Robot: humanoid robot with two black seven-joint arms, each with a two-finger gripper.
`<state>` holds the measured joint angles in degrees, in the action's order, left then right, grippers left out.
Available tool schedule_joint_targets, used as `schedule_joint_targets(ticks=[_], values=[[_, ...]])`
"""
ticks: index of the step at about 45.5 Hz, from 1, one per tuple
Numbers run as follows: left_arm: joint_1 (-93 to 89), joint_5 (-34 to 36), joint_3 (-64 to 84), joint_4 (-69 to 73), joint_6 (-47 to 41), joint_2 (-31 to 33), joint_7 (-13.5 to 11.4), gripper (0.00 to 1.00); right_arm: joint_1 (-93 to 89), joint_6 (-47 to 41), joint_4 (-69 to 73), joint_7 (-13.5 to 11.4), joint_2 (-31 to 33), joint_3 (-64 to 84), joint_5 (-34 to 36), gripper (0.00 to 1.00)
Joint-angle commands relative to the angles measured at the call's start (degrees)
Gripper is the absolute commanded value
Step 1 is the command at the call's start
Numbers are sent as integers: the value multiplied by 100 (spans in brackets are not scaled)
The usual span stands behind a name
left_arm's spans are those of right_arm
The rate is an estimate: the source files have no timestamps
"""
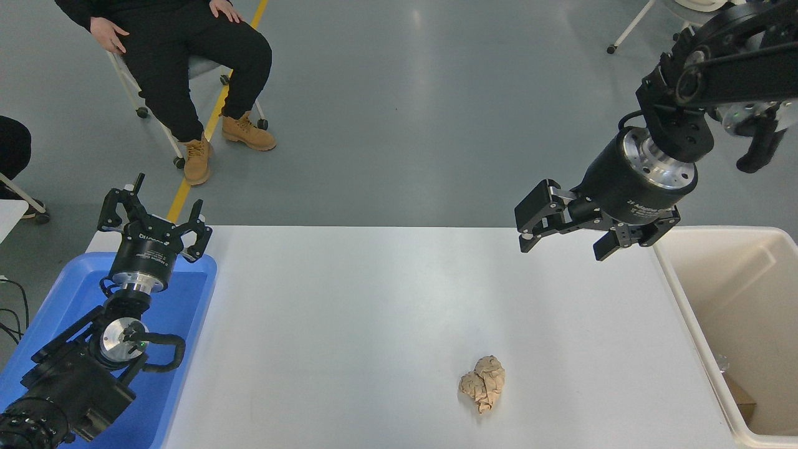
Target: Pick up paper ball place in dustbin
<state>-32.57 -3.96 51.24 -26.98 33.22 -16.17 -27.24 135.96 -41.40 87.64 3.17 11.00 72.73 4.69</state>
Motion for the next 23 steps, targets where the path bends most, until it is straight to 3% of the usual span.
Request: schedule_joint_targets(ticks=[1, 23], values=[[-4, 0, 0, 0, 0, 0, 0, 99, -96, 0, -18, 0, 51, -4, 6, 100], [-4, 0, 0, 0, 9, 0, 0, 99, -289, -9, -124, 8, 350, 66, 111, 100]])
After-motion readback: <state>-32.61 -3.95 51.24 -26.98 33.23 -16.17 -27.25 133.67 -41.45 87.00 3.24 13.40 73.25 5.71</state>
